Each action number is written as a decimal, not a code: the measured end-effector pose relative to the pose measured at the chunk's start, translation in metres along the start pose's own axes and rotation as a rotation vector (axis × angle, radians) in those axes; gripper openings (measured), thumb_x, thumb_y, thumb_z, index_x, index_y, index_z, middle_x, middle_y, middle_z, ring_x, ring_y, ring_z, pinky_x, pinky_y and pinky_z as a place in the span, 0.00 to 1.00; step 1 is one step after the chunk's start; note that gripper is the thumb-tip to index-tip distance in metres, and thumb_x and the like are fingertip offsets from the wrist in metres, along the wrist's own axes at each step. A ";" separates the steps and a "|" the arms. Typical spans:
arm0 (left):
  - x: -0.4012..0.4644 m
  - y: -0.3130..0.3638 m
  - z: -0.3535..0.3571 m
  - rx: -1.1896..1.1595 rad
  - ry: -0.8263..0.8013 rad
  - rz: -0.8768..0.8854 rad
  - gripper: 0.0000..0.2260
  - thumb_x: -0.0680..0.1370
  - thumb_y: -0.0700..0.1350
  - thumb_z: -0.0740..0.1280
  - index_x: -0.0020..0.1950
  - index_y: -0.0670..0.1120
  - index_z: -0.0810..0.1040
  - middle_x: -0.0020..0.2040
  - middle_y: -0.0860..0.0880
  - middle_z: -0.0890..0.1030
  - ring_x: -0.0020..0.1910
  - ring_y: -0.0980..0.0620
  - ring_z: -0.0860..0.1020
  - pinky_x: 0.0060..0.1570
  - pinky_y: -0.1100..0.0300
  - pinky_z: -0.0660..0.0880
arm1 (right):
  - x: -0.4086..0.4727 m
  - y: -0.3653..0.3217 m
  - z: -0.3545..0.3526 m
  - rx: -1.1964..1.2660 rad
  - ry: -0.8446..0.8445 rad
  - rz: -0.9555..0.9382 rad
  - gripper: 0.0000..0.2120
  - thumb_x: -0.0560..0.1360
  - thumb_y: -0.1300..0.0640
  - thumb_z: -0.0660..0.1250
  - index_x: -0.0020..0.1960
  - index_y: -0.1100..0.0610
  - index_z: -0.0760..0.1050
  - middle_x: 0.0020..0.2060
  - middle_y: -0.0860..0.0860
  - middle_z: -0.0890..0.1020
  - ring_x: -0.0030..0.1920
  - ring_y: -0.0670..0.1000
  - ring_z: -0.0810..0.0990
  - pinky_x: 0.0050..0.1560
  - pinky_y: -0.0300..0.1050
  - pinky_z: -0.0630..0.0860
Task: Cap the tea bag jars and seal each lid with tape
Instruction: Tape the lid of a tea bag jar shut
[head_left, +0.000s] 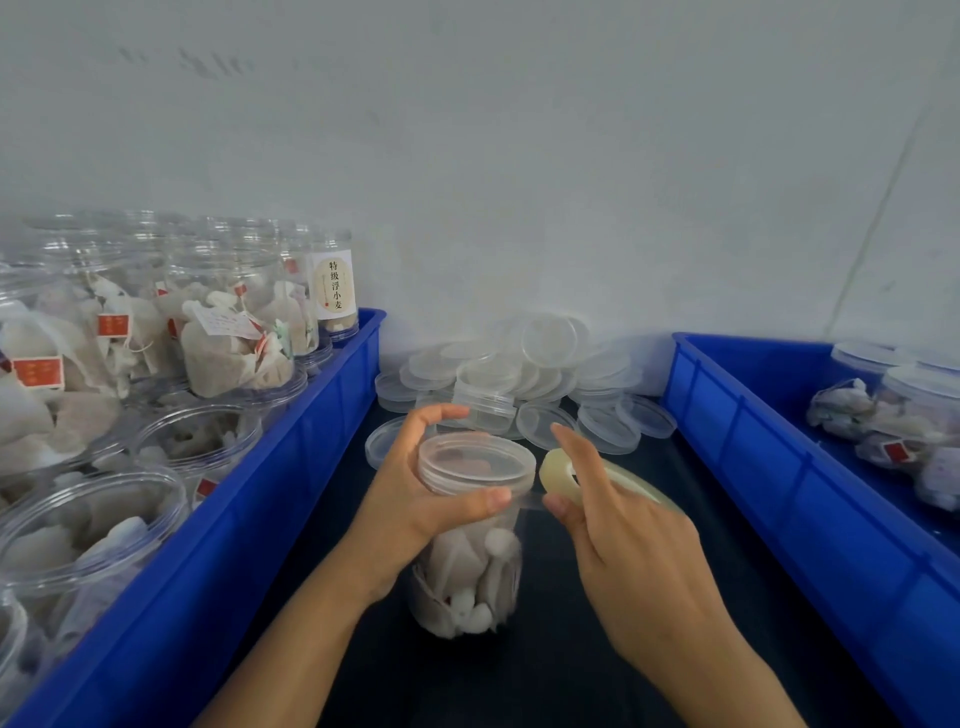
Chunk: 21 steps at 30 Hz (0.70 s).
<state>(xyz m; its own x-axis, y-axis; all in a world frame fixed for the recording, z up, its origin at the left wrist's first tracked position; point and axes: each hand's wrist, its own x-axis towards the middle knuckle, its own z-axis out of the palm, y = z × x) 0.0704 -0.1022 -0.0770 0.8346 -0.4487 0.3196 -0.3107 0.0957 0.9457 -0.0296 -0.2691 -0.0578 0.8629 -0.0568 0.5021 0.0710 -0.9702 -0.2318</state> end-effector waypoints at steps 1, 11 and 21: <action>0.000 0.000 0.000 -0.027 -0.020 -0.016 0.36 0.56 0.51 0.80 0.62 0.57 0.71 0.55 0.50 0.83 0.54 0.52 0.82 0.49 0.60 0.79 | 0.001 0.000 -0.001 -0.002 -0.002 -0.004 0.27 0.78 0.41 0.44 0.76 0.43 0.47 0.33 0.43 0.72 0.32 0.42 0.70 0.30 0.35 0.65; 0.003 -0.003 0.003 -0.047 -0.085 -0.114 0.36 0.56 0.58 0.77 0.63 0.53 0.72 0.47 0.55 0.84 0.41 0.60 0.81 0.36 0.68 0.74 | 0.000 0.003 -0.005 -0.005 0.058 -0.031 0.26 0.76 0.39 0.41 0.72 0.40 0.57 0.43 0.39 0.77 0.38 0.40 0.69 0.32 0.27 0.61; 0.001 0.007 0.006 0.118 -0.117 -0.098 0.39 0.57 0.63 0.75 0.64 0.49 0.73 0.49 0.56 0.84 0.44 0.63 0.81 0.39 0.70 0.75 | -0.001 0.005 0.007 0.082 0.020 0.005 0.20 0.78 0.42 0.43 0.70 0.37 0.57 0.50 0.41 0.77 0.44 0.42 0.77 0.43 0.38 0.75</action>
<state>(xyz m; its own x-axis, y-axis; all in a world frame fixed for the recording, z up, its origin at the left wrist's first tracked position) 0.0664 -0.1070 -0.0703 0.8070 -0.5518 0.2103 -0.2870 -0.0553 0.9563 -0.0265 -0.2728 -0.0649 0.8532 -0.0671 0.5173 0.1081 -0.9474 -0.3012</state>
